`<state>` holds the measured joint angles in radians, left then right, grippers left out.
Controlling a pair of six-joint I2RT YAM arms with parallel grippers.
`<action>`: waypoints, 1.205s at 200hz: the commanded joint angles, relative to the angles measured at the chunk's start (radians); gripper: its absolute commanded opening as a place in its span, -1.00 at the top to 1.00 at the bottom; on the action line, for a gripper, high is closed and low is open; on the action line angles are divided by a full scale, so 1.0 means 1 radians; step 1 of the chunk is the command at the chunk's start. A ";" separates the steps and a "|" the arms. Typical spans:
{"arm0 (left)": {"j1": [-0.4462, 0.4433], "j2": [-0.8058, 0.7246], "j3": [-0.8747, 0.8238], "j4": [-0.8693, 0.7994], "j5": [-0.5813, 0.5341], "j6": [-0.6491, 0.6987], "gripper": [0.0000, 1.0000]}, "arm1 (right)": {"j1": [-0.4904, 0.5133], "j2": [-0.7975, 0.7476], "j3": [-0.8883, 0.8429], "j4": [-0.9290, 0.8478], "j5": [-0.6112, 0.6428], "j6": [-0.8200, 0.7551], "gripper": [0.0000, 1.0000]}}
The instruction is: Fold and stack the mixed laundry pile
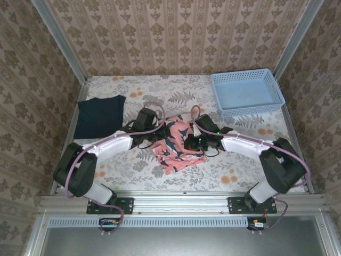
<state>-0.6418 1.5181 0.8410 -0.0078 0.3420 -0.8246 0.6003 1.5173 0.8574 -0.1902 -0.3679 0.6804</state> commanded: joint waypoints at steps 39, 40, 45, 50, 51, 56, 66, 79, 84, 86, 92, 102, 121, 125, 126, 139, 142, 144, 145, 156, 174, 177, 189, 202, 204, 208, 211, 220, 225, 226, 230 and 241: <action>0.025 0.163 -0.022 0.037 -0.017 -0.007 1.00 | -0.056 0.117 -0.083 0.049 0.020 0.019 1.00; 0.026 0.166 -0.022 0.038 -0.017 -0.005 1.00 | -0.057 0.121 -0.083 0.051 0.022 0.020 1.00; 0.031 0.186 -0.020 0.043 -0.019 0.002 1.00 | -0.060 0.134 -0.086 0.053 0.026 0.022 1.00; 0.036 0.210 -0.016 0.051 -0.018 0.004 1.00 | -0.058 0.147 -0.084 0.049 0.028 0.019 1.00; 0.038 0.214 -0.014 0.052 -0.018 0.004 1.00 | -0.057 0.149 -0.084 0.047 0.029 0.019 1.00; 0.044 0.240 -0.004 0.060 -0.010 0.007 1.00 | -0.050 0.159 -0.078 0.038 0.031 0.013 1.00; 0.056 0.301 0.033 0.084 0.015 0.012 1.00 | -0.027 0.173 -0.066 0.007 0.041 0.005 1.00; 0.067 0.387 0.114 0.083 0.050 0.023 1.00 | 0.015 0.181 -0.055 -0.019 0.040 0.010 1.00; 0.071 0.418 0.151 0.082 0.064 0.032 1.00 | 0.034 0.180 -0.056 -0.019 0.037 0.022 1.00; 0.071 0.427 0.168 0.079 0.069 0.033 1.00 | 0.041 0.181 -0.056 -0.017 0.036 0.026 1.00; 0.075 0.464 0.219 0.063 0.081 0.044 1.00 | 0.065 0.180 -0.057 -0.013 0.030 0.043 1.00; 0.078 0.517 0.308 0.040 0.111 0.067 1.00 | 0.106 0.182 -0.056 0.001 0.017 0.077 1.00; 0.081 0.606 0.480 -0.021 0.148 0.120 0.97 | 0.182 0.190 -0.020 0.037 -0.032 0.120 1.00; 0.083 0.623 0.515 -0.035 0.160 0.129 0.94 | 0.193 0.192 -0.005 0.036 -0.047 0.120 1.00; 0.083 0.627 0.526 -0.038 0.163 0.131 0.93 | 0.195 0.191 -0.003 0.036 -0.048 0.118 1.00; 0.095 0.658 0.618 -0.092 0.191 0.154 0.75 | 0.209 0.168 0.046 0.001 -0.027 0.108 1.00; 0.099 0.659 0.632 -0.102 0.194 0.160 0.67 | 0.208 0.158 0.054 -0.008 -0.020 0.103 1.00; 0.101 0.658 0.639 -0.109 0.194 0.164 0.62 | 0.206 0.151 0.060 -0.017 -0.012 0.100 1.00; 0.102 0.657 0.643 -0.113 0.193 0.165 0.59 | 0.206 0.146 0.062 -0.021 -0.009 0.096 1.00; 0.117 0.630 0.671 -0.148 0.184 0.191 0.16 | 0.187 0.099 0.095 -0.074 0.036 0.069 0.92; 0.148 0.550 0.670 -0.202 0.171 0.234 -0.33 | 0.126 0.021 0.131 -0.140 0.079 0.013 0.82; 0.154 0.537 0.665 -0.206 0.171 0.239 -0.34 | 0.111 0.010 0.135 -0.147 0.082 0.004 0.82; 0.167 0.465 0.628 -0.219 0.173 0.248 -0.38 | 0.043 -0.015 0.142 -0.156 0.084 -0.030 0.79; 0.171 0.391 0.563 -0.223 0.174 0.240 -0.37 | -0.040 -0.013 0.159 -0.160 0.067 -0.071 0.83; 0.171 0.380 0.551 -0.221 0.175 0.238 -0.36 | -0.053 -0.011 0.161 -0.158 0.064 -0.077 0.84; 0.169 0.357 0.525 -0.214 0.176 0.231 -0.35 | -0.076 -0.003 0.167 -0.154 0.058 -0.087 0.86; 0.167 0.339 0.503 -0.207 0.177 0.222 -0.34 | -0.091 0.004 0.173 -0.151 0.056 -0.094 0.87; 0.154 0.290 0.429 -0.167 0.179 0.186 -0.30 | -0.132 0.031 0.193 -0.131 0.029 -0.110 0.90; 0.144 0.265 0.387 -0.140 0.178 0.162 -0.28 | -0.151 0.054 0.210 -0.118 0.014 -0.123 0.92; 0.142 0.260 0.377 -0.135 0.177 0.158 -0.28 | -0.152 0.058 0.212 -0.116 0.011 -0.126 0.93; 0.132 0.245 0.344 -0.112 0.179 0.138 -0.25 | -0.164 0.079 0.230 -0.111 0.005 -0.133 0.95; 0.096 0.209 0.268 -0.047 0.176 0.083 -0.17 | -0.185 0.140 0.282 -0.106 -0.005 -0.151 0.96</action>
<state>-0.4736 1.7805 1.2549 -0.1329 0.5125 -0.6567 0.4492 1.5524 1.0607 -0.2802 -0.3283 0.6121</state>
